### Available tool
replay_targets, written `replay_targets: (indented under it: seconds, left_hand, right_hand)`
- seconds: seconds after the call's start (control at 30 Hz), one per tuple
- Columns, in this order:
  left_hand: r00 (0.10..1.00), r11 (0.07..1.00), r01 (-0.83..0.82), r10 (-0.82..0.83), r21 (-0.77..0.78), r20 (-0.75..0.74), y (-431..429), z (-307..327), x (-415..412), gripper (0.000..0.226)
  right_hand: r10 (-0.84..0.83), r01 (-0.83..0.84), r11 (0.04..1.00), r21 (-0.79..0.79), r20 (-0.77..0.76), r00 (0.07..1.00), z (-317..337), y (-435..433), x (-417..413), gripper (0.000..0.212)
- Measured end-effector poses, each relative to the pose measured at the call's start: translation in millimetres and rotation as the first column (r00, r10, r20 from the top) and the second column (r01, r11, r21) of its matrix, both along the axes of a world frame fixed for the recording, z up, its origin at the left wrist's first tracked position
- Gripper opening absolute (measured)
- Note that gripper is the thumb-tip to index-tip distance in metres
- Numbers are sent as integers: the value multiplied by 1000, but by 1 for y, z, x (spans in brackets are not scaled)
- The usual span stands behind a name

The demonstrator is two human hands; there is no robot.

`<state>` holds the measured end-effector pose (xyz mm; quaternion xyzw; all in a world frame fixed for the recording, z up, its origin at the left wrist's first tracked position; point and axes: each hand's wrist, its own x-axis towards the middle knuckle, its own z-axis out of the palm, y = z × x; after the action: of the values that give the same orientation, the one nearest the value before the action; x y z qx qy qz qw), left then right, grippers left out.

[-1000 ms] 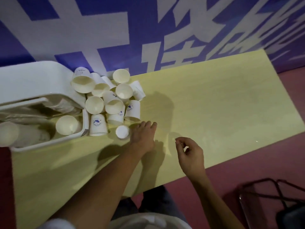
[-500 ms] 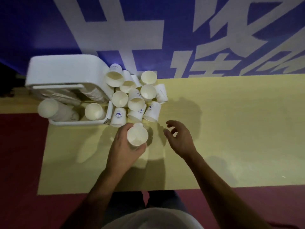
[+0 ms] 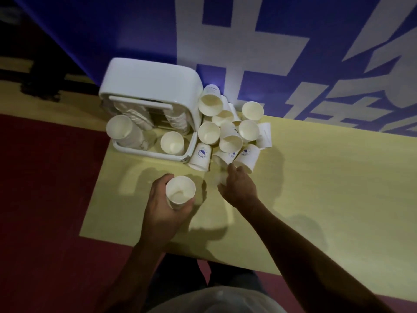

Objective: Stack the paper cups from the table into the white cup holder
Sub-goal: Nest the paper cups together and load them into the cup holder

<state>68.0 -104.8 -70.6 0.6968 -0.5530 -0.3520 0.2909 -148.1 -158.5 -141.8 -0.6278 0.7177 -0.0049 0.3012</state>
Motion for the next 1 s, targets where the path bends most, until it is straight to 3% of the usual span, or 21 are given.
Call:
replay_targets:
  seconds: [0.07, 0.2, 0.37, 0.57, 0.7, 0.77, 1.0]
  left_hand:
    - [1000, 1000, 9, -9, 2, -8, -7, 2, 8, 77]
    - [997, 998, 57, -58, -16, -55, -30, 10, 27, 73]
    - [992, 989, 122, -124, -88, -23, -72, 15, 54, 74]
    - [971, 967, 227, -234, -118, -50, -124, 17, 77, 72]
    - [957, 950, 286, -291, -127, -20, -148, 7, 81, 71]
    - [945, 939, 326, -325, -112, 30, -157, 0, 82, 73]
    - [887, 895, 446, -443, 4, 131, -175, -39, 82, 77]
  right_hand:
    - [-198, 208, 978, -32, 197, 960, 13, 5, -8, 51]
    - [-449, 496, 868, 17, 455, 769, 61, 15, -12, 45]
    - [-425, 586, 807, 73, 761, 490, 98, 15, 27, 31]
    - [-444, 636, 757, 147, 830, 337, 97, 4, 76, 49]
    - [-476, 712, 699, 72, 790, 387, 95, -5, 96, 60]
    - [-493, 735, 678, 15, 751, 439, 95, -9, 101, 60]
    - [-458, 757, 645, -102, 742, 490, 93, -18, 106, 61]
